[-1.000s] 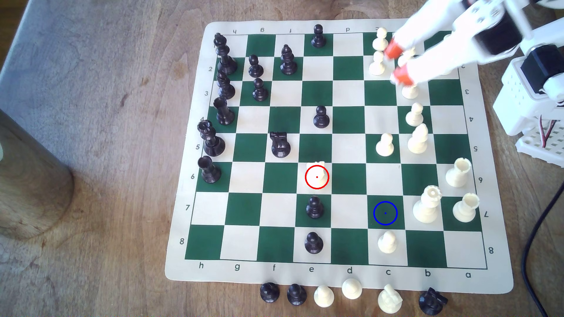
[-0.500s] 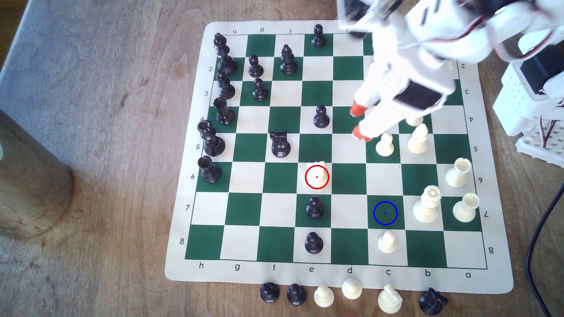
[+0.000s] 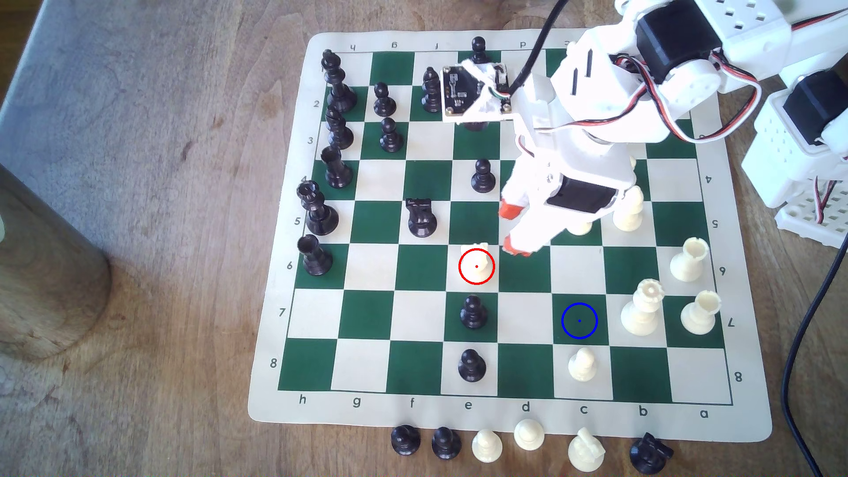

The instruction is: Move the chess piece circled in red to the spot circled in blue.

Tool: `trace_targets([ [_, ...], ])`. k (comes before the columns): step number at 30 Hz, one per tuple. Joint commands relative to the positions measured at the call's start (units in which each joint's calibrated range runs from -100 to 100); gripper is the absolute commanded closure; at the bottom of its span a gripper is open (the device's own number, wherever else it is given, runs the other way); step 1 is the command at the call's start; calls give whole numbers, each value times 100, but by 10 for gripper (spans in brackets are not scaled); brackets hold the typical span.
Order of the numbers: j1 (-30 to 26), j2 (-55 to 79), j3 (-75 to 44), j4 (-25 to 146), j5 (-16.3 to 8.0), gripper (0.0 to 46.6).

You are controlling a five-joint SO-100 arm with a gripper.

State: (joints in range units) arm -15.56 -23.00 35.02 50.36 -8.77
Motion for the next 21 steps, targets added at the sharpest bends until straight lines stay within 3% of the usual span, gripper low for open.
trace_targets([
  [1, -75, -85, 124, -441, 24, 348],
  [21, 97, 755, 433, -1154, 239, 347],
])
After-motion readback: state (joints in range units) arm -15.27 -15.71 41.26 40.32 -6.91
